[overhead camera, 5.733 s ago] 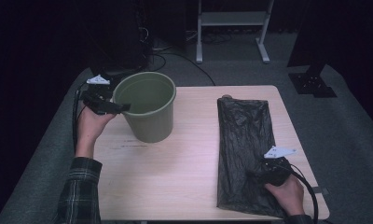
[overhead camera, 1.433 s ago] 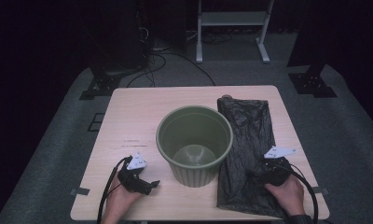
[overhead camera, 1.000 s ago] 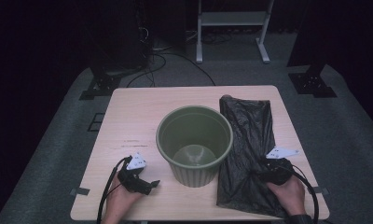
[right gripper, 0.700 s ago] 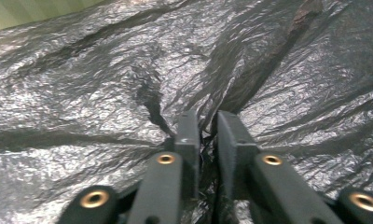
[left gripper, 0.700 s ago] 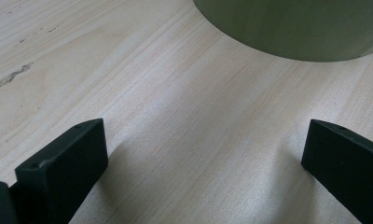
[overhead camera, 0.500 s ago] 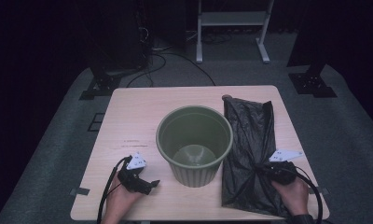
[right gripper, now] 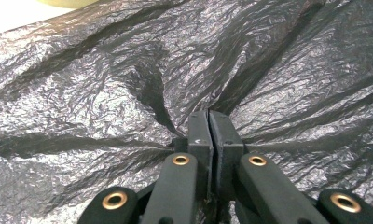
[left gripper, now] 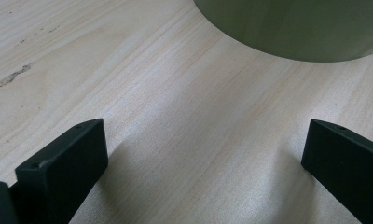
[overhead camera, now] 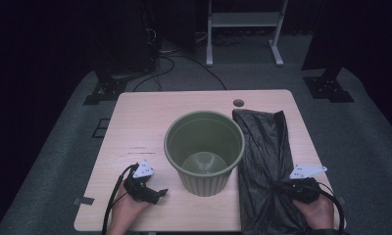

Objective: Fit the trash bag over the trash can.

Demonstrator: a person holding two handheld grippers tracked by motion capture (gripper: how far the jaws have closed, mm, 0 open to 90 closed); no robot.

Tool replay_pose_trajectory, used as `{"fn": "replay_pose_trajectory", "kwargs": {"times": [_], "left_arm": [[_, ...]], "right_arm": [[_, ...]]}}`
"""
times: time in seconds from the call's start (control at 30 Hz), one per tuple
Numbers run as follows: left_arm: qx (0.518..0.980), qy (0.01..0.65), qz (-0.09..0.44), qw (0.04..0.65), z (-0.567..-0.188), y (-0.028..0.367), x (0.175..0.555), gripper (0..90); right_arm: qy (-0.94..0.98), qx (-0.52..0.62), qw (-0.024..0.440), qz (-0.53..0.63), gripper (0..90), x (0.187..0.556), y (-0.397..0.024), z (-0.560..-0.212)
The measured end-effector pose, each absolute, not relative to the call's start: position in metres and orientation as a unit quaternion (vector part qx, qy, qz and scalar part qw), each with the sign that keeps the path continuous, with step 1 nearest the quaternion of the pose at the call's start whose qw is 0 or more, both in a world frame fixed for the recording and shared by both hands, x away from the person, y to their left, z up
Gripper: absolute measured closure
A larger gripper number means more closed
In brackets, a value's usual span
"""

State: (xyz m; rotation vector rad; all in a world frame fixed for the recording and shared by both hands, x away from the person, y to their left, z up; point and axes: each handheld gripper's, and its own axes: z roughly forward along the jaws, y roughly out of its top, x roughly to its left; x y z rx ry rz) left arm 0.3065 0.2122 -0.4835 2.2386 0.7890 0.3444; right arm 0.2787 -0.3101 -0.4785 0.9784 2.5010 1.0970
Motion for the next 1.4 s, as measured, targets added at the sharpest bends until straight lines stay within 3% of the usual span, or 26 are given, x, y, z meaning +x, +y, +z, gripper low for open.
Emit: {"fn": "replay_pose_trajectory", "kwargs": {"times": [0.17, 0.33, 0.57, 0.7, 1.17, 1.3, 1.4], "left_arm": [[0.870, 0.307, 0.134, 0.363, -0.484, 0.212, 0.306, 0.0], [0.870, 0.307, 0.134, 0.363, -0.484, 0.212, 0.306, 0.0], [0.870, 0.307, 0.134, 0.363, -0.483, 0.212, 0.307, 0.0], [0.870, 0.307, 0.134, 0.363, -0.483, 0.212, 0.307, 0.0], [0.870, 0.308, 0.134, 0.362, -0.483, 0.212, 0.307, 0.0], [0.870, 0.308, 0.134, 0.362, -0.483, 0.212, 0.307, 0.0], [0.870, 0.308, 0.134, 0.362, -0.483, 0.212, 0.307, 0.0]], "right_arm": [[0.859, 0.331, 0.115, 0.373, 82.2, 0.269, -0.316, -0.478], [0.845, 0.347, 0.125, 0.388, 54.9, 0.266, -0.320, -0.469], [0.822, 0.380, 0.183, 0.384, 20.3, 0.275, -0.320, -0.452], [0.810, 0.400, 0.198, 0.379, 12.4, 0.289, -0.317, -0.447], [0.835, 0.404, 0.168, 0.334, 13.2, 0.340, -0.291, -0.475], [0.836, 0.401, 0.157, 0.341, 25.4, 0.343, -0.288, -0.479], [0.837, 0.393, 0.154, 0.347, 50.3, 0.342, -0.289, -0.476]]}}
